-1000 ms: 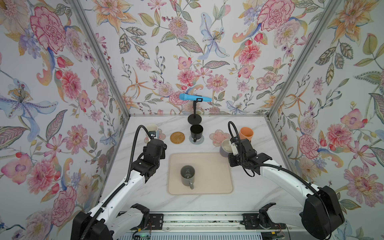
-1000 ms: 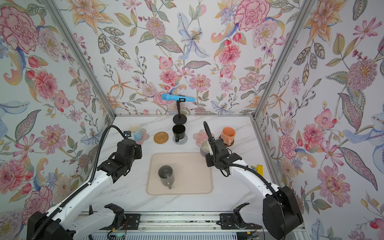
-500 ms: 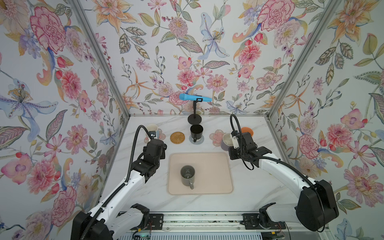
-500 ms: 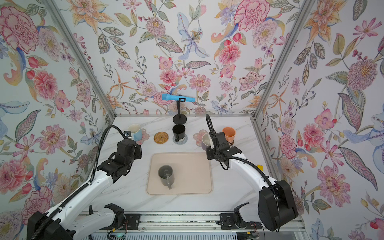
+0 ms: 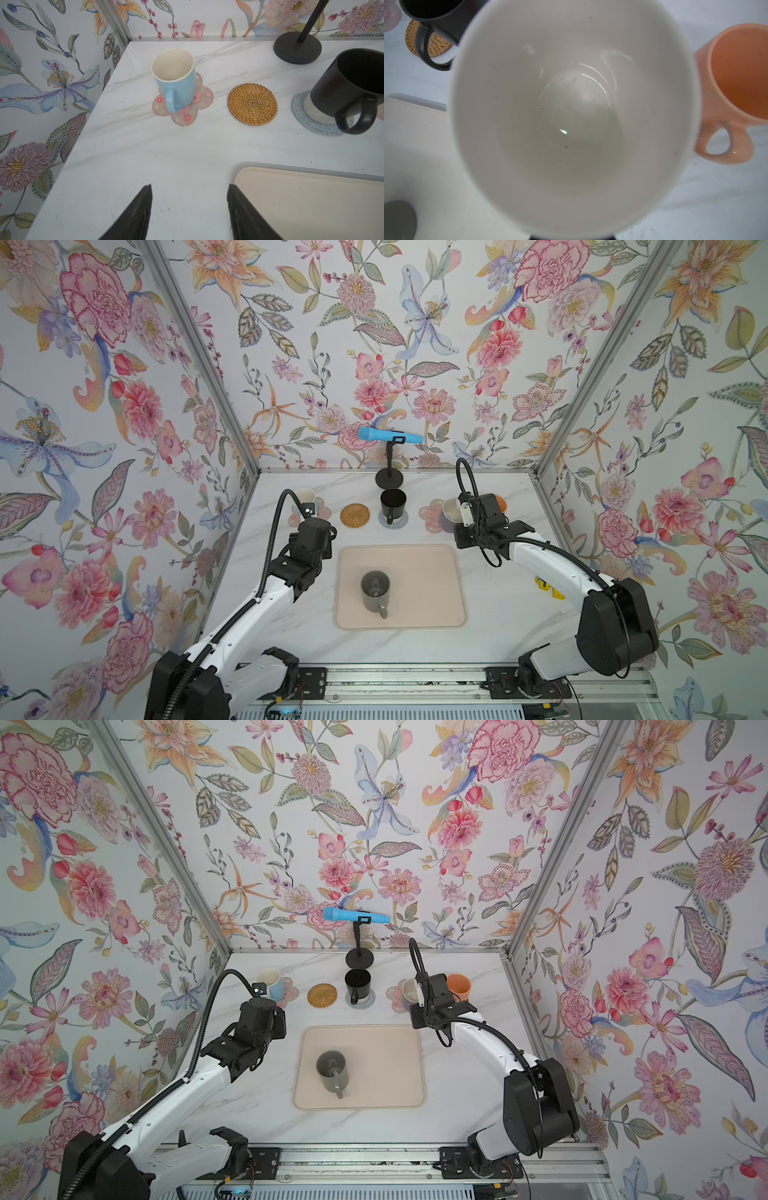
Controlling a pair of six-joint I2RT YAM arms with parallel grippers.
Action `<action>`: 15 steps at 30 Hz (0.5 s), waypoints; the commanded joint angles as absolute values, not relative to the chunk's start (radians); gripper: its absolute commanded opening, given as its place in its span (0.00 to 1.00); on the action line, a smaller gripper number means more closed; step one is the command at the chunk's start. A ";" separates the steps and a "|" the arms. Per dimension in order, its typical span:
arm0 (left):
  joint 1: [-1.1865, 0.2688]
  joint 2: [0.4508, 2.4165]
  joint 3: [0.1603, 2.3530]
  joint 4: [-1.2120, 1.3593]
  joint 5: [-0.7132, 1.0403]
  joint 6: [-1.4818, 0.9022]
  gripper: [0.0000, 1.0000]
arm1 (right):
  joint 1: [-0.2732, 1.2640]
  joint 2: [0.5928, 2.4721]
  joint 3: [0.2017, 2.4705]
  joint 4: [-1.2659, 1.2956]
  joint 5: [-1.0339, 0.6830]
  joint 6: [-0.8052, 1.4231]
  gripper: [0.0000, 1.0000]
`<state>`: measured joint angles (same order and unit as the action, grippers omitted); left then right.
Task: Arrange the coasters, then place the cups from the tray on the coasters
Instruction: 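Carry the lavender mug farther from the robot toward the pink flower coaster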
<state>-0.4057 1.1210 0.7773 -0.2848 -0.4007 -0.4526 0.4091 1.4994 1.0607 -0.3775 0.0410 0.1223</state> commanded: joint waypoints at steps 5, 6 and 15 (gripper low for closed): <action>-0.393 1.160 0.836 -0.282 -0.455 -0.420 0.61 | 0.402 1.542 1.133 -0.303 0.048 0.123 0.00; -0.393 1.163 0.840 -0.281 -0.451 -0.418 0.61 | 0.401 1.549 1.138 -0.303 0.050 0.125 0.00; -0.393 1.189 0.862 -0.285 -0.445 -0.421 0.61 | 0.402 1.607 1.182 -0.309 0.080 0.153 0.00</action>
